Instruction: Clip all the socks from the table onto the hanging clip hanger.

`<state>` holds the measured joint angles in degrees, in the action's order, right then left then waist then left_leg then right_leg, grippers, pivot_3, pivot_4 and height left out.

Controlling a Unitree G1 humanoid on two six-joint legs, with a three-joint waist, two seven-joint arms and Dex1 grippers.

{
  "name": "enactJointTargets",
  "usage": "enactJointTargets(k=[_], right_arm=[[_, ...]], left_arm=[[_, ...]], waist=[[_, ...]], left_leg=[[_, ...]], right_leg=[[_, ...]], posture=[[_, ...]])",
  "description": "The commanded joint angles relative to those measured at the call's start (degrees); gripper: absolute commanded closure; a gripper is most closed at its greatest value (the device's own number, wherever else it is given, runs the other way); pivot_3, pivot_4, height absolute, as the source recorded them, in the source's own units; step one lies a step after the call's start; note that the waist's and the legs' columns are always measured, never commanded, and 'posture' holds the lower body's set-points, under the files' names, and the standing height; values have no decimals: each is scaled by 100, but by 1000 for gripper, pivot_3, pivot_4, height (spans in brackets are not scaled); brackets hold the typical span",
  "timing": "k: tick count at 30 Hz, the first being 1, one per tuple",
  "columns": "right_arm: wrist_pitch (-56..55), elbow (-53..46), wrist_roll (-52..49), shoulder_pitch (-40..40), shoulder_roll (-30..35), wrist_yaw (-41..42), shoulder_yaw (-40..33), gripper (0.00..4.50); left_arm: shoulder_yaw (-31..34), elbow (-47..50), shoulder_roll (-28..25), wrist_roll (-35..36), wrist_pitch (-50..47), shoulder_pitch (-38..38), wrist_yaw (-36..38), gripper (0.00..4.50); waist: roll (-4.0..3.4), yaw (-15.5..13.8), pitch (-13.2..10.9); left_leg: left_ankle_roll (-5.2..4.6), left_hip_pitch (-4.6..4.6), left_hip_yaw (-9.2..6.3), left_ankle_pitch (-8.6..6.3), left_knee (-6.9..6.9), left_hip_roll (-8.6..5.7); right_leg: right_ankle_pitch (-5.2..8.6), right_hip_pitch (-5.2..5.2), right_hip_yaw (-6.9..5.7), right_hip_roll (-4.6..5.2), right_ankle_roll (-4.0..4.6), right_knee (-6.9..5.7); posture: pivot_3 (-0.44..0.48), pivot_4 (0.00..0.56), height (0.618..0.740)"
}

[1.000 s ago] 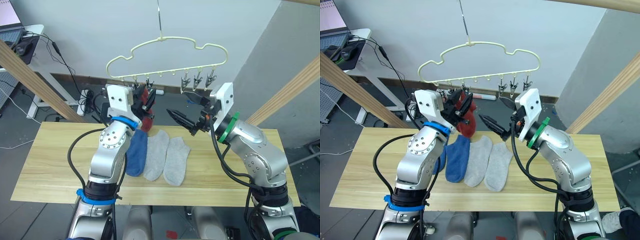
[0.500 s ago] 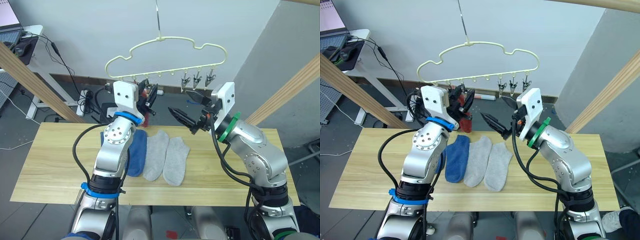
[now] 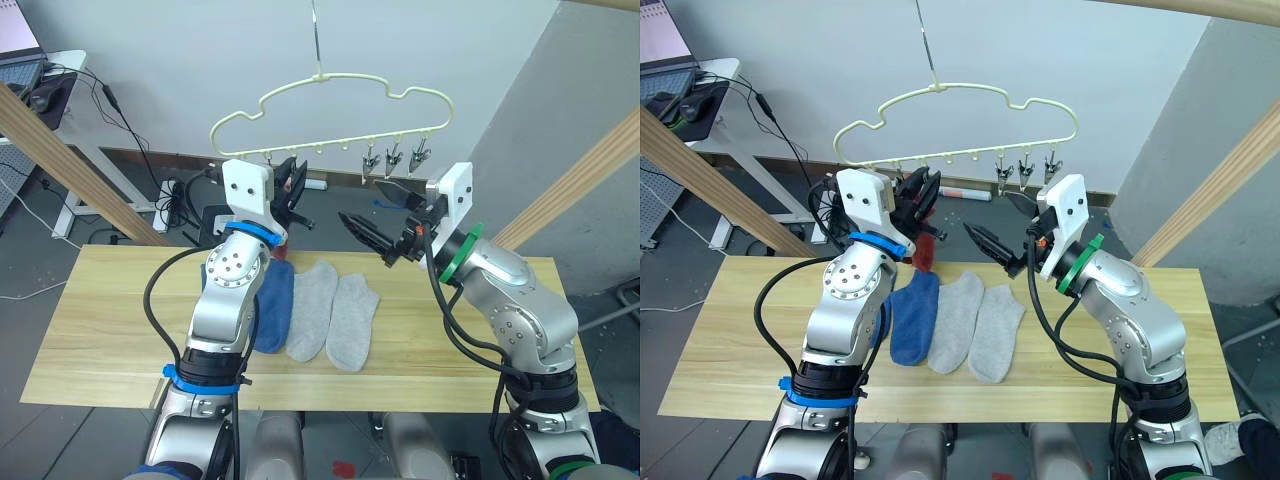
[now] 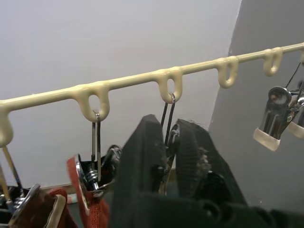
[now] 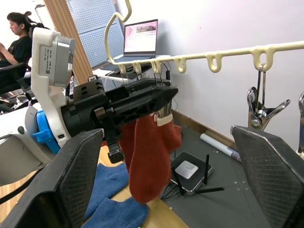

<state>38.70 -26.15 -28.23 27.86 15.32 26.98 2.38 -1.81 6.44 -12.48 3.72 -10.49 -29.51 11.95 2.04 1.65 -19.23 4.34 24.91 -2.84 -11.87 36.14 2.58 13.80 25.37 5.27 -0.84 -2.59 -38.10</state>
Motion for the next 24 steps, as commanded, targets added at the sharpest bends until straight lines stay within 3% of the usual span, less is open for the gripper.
enactJointTargets(k=[1, 4, 8, 12, 20, 24], right_arm=[[11, -237, -89, 11, -10, -57, 30, 0], [69, -169, 32, -164, -10, -143, 158, 0], [46, 620, 1297, -588, 485, -473, 1188, 0], [-127, 1323, 1749, -692, 529, -292, 1794, 0], [-36, 2373, 2218, -752, -91, -525, 2061, 0], [-271, 2756, 2634, -831, -53, -478, 2369, 0]], left_arm=[[57, 268, 33, 39, 99, -17, 33, 4486], [78, 312, 52, 100, 17, 20, 41, 4486], [291, 410, 202, 536, -551, 38, 17, 4486], [475, 558, 99, 721, -750, 54, 98, 4486], [464, 760, 32, 704, -867, 242, 122, 4486], [438, 800, 65, 693, -902, 266, 78, 4486]], waist=[[0, -1, 0], [0, -1, 0], [4, -1, 3], [3, 16, 3], [4, 11, 3], [4, -1, 3]], left_leg=[[0, 0, 0, 0, 0, 0], [0, -1, -1, 0, 0, 0], [0, -6, -4, 0, 0, -1], [0, -7, -4, 1, 6, -1], [1, -13, -4, 4, 8, 2], [0, -13, -4, 4, 10, 0]], right_leg=[[0, 0, 0, 0, 0, 0], [0, 0, -1, 0, 0, -2], [0, -8, -6, 1, 0, 0], [1, -7, -5, 2, -2, -5], [12, -8, -2, -3, -21, -12], [12, -11, -1, -1, -22, -9]], posture=[[6, 313, 740], [10, 314, 740], [19, 315, 740], [29, 318, 740], [38, 319, 740], [44, 319, 740]])
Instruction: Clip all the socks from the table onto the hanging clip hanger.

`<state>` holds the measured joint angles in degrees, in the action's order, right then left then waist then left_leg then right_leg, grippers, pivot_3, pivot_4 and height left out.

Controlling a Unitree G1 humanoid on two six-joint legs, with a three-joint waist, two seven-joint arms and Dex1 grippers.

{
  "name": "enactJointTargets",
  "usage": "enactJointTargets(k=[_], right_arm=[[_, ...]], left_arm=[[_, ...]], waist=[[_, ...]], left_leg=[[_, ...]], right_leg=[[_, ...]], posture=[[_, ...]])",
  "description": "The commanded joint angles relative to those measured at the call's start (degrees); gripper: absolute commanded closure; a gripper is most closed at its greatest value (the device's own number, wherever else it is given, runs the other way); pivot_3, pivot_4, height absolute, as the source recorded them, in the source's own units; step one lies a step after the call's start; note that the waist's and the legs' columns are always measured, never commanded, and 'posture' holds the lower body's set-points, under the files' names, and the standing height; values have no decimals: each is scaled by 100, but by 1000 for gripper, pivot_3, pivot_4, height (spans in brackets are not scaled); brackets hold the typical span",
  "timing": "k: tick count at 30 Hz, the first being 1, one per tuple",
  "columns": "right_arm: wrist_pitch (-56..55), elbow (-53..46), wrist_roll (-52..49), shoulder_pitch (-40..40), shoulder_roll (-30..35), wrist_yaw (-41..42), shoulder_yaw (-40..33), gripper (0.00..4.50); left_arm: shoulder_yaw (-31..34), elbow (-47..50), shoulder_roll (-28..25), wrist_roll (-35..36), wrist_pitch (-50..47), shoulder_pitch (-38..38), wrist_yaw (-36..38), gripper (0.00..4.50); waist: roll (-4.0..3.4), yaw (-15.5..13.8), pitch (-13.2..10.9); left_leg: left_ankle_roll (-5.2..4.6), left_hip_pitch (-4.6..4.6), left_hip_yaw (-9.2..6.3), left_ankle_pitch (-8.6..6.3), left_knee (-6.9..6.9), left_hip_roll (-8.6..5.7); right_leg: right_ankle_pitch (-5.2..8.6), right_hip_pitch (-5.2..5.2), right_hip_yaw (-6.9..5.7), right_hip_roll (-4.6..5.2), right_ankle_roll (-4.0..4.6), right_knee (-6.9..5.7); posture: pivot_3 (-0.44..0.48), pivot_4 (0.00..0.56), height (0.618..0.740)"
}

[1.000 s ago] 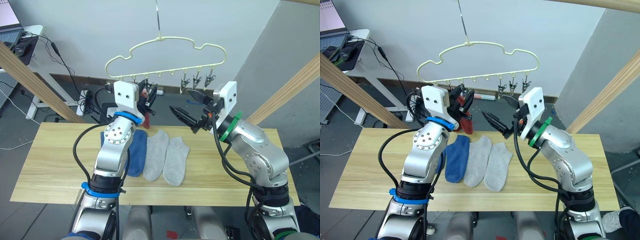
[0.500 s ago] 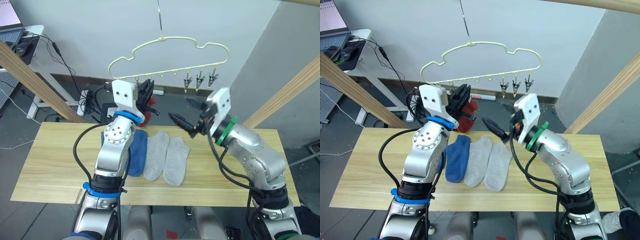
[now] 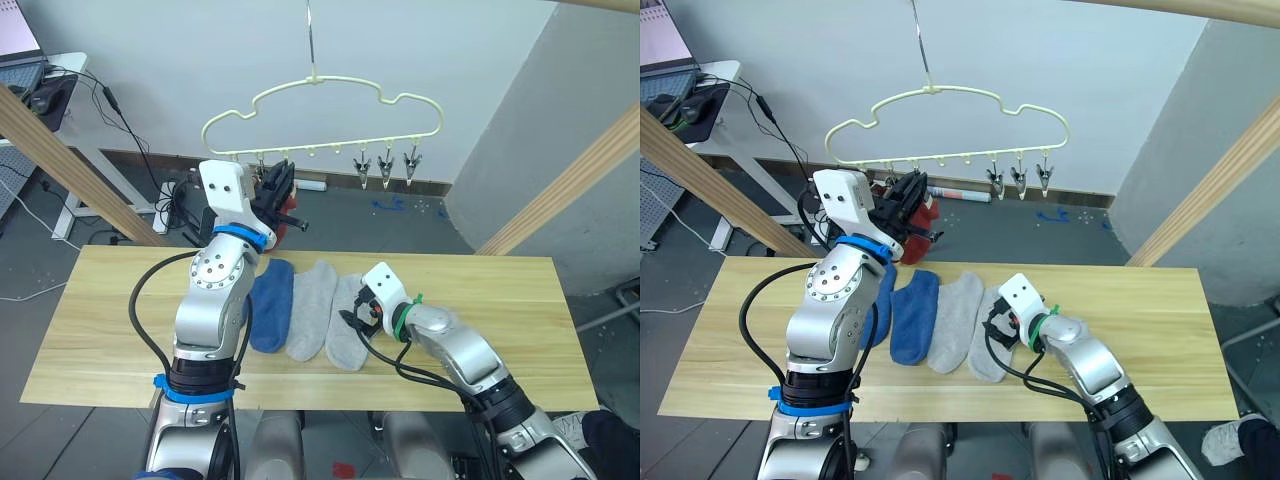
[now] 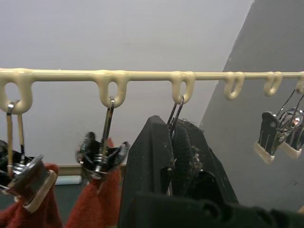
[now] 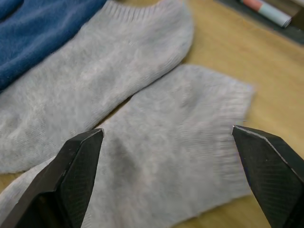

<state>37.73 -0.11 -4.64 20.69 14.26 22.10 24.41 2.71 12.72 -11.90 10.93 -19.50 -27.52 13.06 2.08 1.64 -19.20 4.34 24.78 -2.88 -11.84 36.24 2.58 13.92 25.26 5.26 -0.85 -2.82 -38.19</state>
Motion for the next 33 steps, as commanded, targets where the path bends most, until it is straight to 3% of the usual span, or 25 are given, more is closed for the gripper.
enactJointTargets(k=[1, 3, 9, 14, 20, 24, 33], right_arm=[[-250, 230, 370, -130, 81, 18, 200, 173], [-447, 365, 546, -193, 212, 85, 266, 544], [-823, 257, 726, -372, 561, 377, 115, 2747], [-1295, -47, 740, -433, 985, 724, -60, 4485], [-1424, -1485, -128, -335, 1001, 1381, -725, 4485], [-949, -2226, -574, -48, 899, 1596, -887, 4485], [-514, -2218, -656, 771, 356, 1329, -864, 4485]], left_arm=[[-22, 174, 7, -33, -3, 66, -35, 4498], [-11, 188, -13, -30, -7, 75, -22, 4500], [117, 152, 3, 125, -121, 54, -19, 4500], [431, 210, 157, 877, -780, 50, 42, 4500], [1852, 14, 372, 3557, -3183, -185, -444, 4500], [2591, -247, 196, 5006, -4010, -393, -919, 4500], [2517, -114, -60, 6191, -4234, -372, -1451, 4500]], waist=[[1, -1, 1], [0, -1, 2], [2, -2, 11], [1, -3, 14], [1, 67, 15], [1, 110, 16], [3, 123, 18]], left_leg=[[0, 0, 0, 0, 0, 0], [0, -1, -1, 0, 3, 0], [0, -4, -2, 0, 7, 0], [0, -5, -2, 0, 19, -1], [-2, -7, -2, -2, 59, -1], [-3, -42, -6, 2, 67, 2], [-3, -69, 1, 1, 62, -3]], right_leg=[[0, -1, 0, 0, 0, 0], [0, -2, -1, -1, -2, -1], [0, -10, -2, -1, -3, -1], [-3, -16, -1, 0, -8, -3], [-2, -13, 7, -6, -11, -49], [-2, -31, 9, -14, -11, -80], [-1, -68, 18, -9, -11, -62]], posture=[[47, 317, 740], [47, 317, 740], [48, 316, 740], [45, 309, 740], [40, 305, 740], [30, 299, 740], [30, 288, 740]])
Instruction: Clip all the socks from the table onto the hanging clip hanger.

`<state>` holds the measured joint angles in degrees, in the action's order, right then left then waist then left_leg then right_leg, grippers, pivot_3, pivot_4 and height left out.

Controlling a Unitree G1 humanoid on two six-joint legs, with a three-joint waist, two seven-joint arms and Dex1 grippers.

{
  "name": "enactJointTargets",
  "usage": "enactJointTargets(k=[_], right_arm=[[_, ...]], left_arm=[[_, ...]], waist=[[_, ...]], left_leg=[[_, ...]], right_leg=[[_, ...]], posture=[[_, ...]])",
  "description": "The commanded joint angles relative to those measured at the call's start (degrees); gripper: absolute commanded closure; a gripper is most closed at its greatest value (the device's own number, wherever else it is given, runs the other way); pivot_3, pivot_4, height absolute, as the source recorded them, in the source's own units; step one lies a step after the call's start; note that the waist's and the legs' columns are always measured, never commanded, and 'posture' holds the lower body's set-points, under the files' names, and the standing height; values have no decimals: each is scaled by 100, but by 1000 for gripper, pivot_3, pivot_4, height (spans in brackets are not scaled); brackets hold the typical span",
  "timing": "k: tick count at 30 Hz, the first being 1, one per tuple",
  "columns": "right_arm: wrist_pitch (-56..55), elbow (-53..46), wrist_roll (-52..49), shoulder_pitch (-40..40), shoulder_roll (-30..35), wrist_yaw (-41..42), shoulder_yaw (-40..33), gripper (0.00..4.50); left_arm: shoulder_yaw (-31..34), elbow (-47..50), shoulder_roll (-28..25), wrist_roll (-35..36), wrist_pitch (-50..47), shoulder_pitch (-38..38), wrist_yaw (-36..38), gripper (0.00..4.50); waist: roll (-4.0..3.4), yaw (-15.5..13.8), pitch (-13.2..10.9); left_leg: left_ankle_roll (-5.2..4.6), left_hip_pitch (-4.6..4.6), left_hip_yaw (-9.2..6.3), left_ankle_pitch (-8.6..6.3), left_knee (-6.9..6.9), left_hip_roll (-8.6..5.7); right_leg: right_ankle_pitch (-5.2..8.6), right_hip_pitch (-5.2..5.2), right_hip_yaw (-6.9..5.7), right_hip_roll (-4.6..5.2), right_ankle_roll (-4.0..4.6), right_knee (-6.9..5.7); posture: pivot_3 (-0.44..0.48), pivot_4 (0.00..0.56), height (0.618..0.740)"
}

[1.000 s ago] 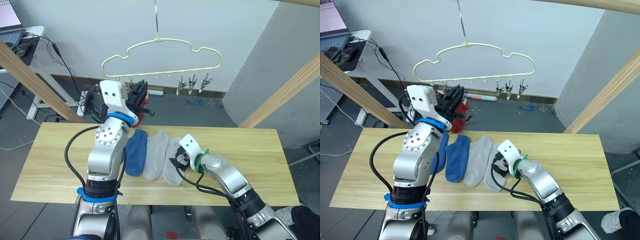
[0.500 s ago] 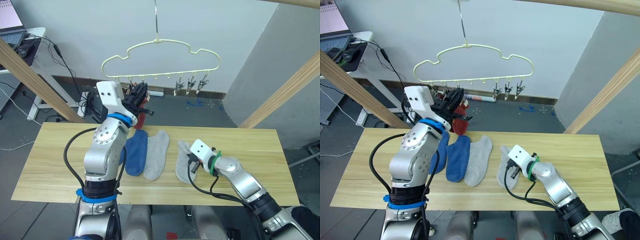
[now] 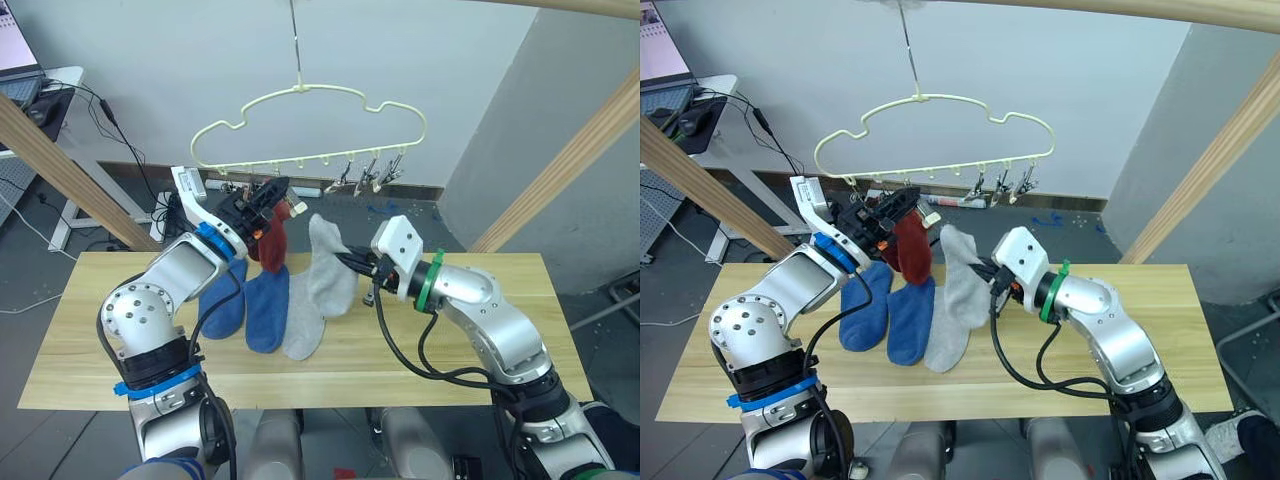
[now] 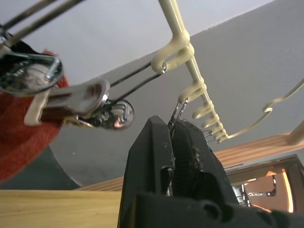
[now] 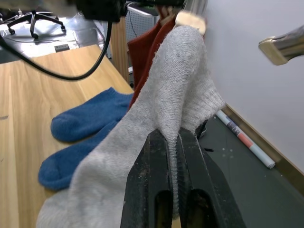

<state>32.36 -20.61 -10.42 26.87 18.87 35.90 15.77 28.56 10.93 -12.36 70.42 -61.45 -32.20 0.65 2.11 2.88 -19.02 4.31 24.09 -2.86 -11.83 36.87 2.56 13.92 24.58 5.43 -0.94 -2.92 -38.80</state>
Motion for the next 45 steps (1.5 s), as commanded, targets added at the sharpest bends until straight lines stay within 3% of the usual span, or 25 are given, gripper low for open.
enactJointTargets(k=[1, 9, 24, 35, 36, 42, 44, 45], right_arm=[[19, -129, -66, 196, -147, -53, 22, 4485], [-6, 85, -37, 250, -289, -11, 64, 4485], [-372, 585, 43, 441, -519, -146, -13, 4485], [-471, 640, 56, 432, -568, -198, -79, 4485], [-499, 668, 74, 427, -582, -209, -64, 4500], [-574, 776, 127, 376, -679, -312, -23, 4500], [-447, 807, 33, 286, -866, -486, -130, 4500], [-403, 809, -3, 230, -922, -532, -159, 4240]], left_arm=[[-107, 74, -19, 278, 2, 89, -254, 4500], [-254, 33, -43, 613, 382, 35, -579, 4500], [-632, 30, -290, 798, 528, 108, -444, 4500], [-847, 81, -516, 486, 866, 122, -79, 4500], [-845, 100, -515, 500, 903, 128, -16, 3807], [-1064, 303, -790, 168, 888, 266, 146, 1969], [-1226, 464, -945, -13, 824, 403, 232, 1969], [-1511, 674, -1197, -380, 802, 524, 367, 1950]], waist=[[0, -2, 0], [0, -33, 0], [0, -85, 0], [0, -106, 0], [0, -105, 0], [0, -105, 0], [0, -104, 0], [0, -107, 0]], left_leg=[[0, 4, 0, 0, -2, 1], [1, 8, 0, 0, -4, 0], [2, 60, 3, 1, -2, 1], [2, 64, 2, 0, -3, 1], [2, 64, 1, 0, -4, 1], [2, 69, 1, 0, -4, 1], [2, 69, 1, 0, -5, 1], [2, 69, 1, 0, -7, 1]], right_leg=[[0, 3, 0, 0, 0, 3], [0, 7, 0, 1, 0, 5], [-1, 68, 1, 1, 1, -2], [-1, 71, -1, 1, 1, 3], [-1, 71, -2, 1, 1, 4], [-1, 74, -1, 2, 1, 7], [-1, 74, -2, 1, 1, 8], [-1, 74, -1, 1, 1, 8]], posture=[[33, 288, 740], [39, 291, 740], [35, 293, 740], [33, 291, 740], [33, 291, 740], [33, 291, 740], [33, 291, 740], [55, 295, 740]])
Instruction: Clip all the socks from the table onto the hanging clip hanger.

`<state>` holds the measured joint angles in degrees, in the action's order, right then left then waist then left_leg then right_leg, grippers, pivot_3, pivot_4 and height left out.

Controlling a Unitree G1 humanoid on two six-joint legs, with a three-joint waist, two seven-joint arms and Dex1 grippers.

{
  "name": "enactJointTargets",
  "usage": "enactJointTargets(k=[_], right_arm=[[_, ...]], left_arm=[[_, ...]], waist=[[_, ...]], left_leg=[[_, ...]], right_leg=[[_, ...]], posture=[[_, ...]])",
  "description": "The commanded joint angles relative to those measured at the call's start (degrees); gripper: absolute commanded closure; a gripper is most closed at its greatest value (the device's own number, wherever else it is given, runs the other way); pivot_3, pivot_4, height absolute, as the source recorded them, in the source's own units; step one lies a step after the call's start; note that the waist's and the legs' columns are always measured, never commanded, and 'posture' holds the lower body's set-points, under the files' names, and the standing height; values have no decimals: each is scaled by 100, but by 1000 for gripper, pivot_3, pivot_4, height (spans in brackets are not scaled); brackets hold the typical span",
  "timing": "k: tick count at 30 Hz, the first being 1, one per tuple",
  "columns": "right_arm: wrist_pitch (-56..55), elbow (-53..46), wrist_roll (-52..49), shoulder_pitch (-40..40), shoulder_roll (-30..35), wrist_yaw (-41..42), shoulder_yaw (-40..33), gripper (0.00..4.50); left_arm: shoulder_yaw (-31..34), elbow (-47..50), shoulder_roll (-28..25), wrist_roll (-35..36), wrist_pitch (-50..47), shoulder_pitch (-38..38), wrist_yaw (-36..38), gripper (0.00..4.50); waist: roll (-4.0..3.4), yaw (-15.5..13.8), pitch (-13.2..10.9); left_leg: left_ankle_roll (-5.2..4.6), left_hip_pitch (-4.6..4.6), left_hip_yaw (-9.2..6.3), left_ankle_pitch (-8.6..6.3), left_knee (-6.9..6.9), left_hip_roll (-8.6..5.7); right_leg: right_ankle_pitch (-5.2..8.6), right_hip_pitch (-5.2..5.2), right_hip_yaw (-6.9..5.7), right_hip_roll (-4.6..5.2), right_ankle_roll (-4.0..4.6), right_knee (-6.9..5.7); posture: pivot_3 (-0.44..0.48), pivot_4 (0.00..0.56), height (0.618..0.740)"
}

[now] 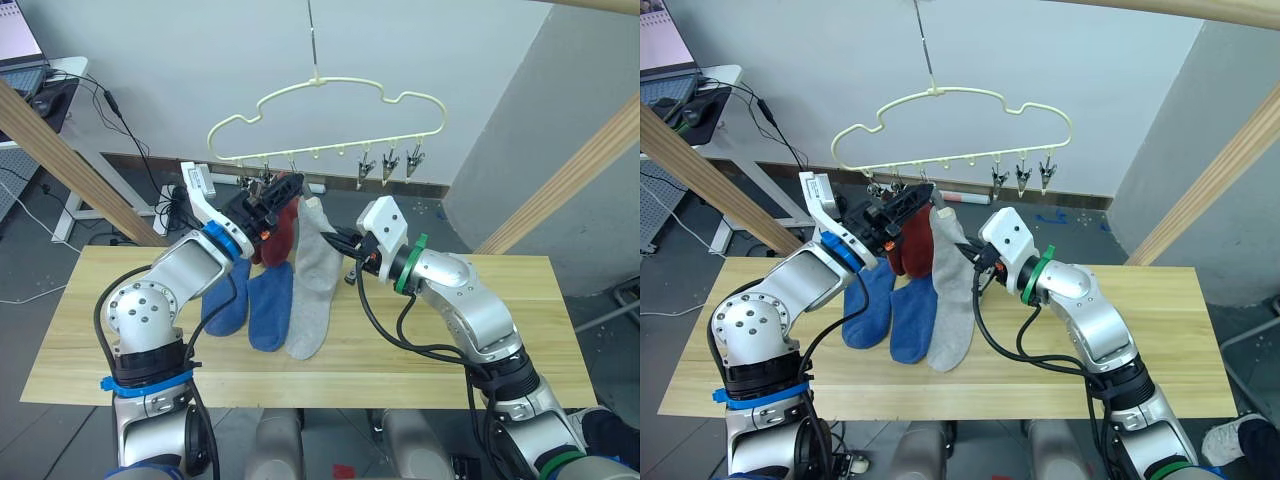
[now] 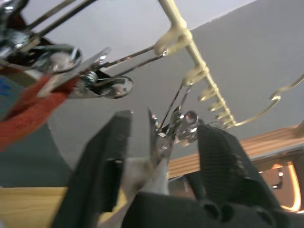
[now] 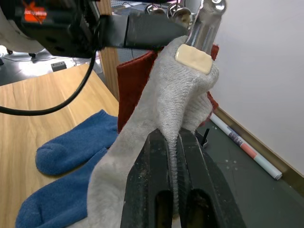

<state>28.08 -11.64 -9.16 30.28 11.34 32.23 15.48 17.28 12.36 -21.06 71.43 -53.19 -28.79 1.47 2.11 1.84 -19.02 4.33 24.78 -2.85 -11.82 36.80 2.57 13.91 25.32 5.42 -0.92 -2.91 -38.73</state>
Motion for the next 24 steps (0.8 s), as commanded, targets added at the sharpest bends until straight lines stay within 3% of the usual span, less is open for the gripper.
enactJointTargets(k=[1, 6, 8, 11, 15, 24], right_arm=[[82, -96, -180, -169, -217, -177, -153, 3973], [138, -297, 161, -545, -151, -667, -221, 2435], [237, -520, 164, -739, -96, -798, -330, 2435], [381, -985, 152, -950, -97, -1082, -512, 2435], [551, -1331, 251, -778, -343, -1604, -618, 2435], [779, -951, 295, 90, -845, -2265, -971, 2435]], left_arm=[[-615, 697, -538, -750, -102, 309, 365, 1945], [-1192, 1233, -1082, -2320, 571, 981, 458, 1945], [-1211, 1330, -1156, -2465, 746, 1109, 795, 1945], [-914, 1288, -1103, -2082, 897, 1161, 1511, 1945], [-1237, 1814, -1483, -2753, 1605, 1496, 2458, 1945], [-1187, 2316, -1435, -2678, 1828, 1321, 2932, 1945]], waist=[[0, -1, 0], [-1, -18, -1], [-1, -27, -1], [-1, -65, -1], [-1, -22, -1], [0, -38, 0]], left_leg=[[0, 1, 0, 0, -2, 1], [0, 1, 5, 0, -12, 0], [0, 4, 5, 0, -14, 0], [1, 7, 5, 0, -19, 2], [1, 6, 16, 0, -29, 3], [2, 9, 17, 1, -58, 5]], right_leg=[[0, 2, -1, 0, 0, 0], [1, 5, 5, 3, 1, 12], [1, 8, 4, 3, 2, 14], [4, 13, 1, 3, 6, 14], [4, 19, 12, 3, 6, 16], [6, 31, 9, 3, 9, 27]], posture=[[55, 295, 740], [74, 301, 740], [84, 304, 740], [86, 304, 740], [82, 302, 740], [93, 296, 740]])
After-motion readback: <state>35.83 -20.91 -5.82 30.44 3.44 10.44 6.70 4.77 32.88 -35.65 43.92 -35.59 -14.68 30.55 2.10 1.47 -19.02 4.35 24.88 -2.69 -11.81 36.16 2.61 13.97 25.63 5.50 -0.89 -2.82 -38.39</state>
